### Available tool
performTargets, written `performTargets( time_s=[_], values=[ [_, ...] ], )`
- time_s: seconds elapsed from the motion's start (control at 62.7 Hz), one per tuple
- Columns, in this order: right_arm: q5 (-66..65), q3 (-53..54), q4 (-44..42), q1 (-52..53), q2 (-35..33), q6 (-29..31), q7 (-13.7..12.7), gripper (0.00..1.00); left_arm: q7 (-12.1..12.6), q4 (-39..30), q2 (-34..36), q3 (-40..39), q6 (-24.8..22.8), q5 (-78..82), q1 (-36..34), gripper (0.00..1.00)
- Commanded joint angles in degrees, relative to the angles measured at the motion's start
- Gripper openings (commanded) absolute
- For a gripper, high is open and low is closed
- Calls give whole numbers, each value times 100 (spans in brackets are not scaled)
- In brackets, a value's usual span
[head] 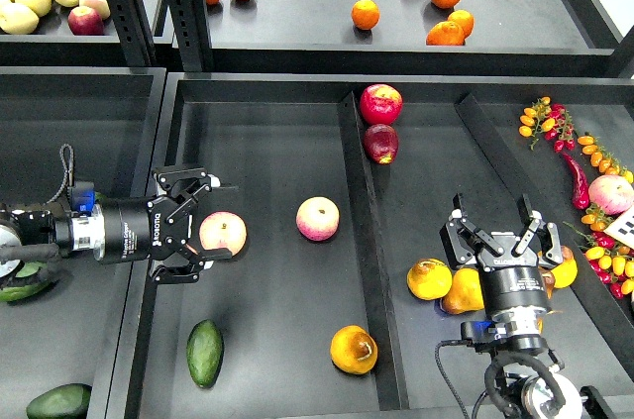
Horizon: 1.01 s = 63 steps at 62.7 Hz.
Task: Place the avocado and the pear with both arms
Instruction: 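Swing the left gripper over the middle bin toward the green avocado, then lower the left gripper onto the green avocado and close it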
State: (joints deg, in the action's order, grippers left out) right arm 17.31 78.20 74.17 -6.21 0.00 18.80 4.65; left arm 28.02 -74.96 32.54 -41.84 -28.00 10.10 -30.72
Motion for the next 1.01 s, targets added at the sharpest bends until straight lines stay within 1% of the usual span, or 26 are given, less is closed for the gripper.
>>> performTargets(
  time_s=[0.0, 0.175, 0.287, 0.303, 0.558, 0.67, 0.814, 0.989],
  values=[
    [106, 38, 1, 251, 0, -288, 0, 100, -2, 78, 217, 878, 0, 45, -653, 100],
    [343, 398, 1, 664, 0, -1061, 0, 100, -2, 78, 244, 1898, 0, 132, -1295, 100],
    [431, 512, 1, 823, 0, -1300, 0, 100, -2, 96, 244, 2373, 0, 379, -1586, 100],
    [440, 504, 1, 849, 0, -1326, 0, 100, -2, 174, 218, 2652, 0, 518, -1716, 100],
    [440, 477, 1, 876, 0, -1308, 0, 100, -2, 403, -90, 4060, 0, 880, -2535, 100],
    [440, 477, 1, 876, 0, -1300, 0, 100, -2, 499, -318, 4552, 0, 932, -2737, 100],
    [440, 468, 1, 876, 0, -1291, 0, 100, -2, 737, -635, 4913, 0, 1143, -2860, 100],
    [449, 468, 1, 911, 0, -1282, 0, 100, -2, 790, -872, 5203, 0, 1205, -2878, 100]
  ],
)
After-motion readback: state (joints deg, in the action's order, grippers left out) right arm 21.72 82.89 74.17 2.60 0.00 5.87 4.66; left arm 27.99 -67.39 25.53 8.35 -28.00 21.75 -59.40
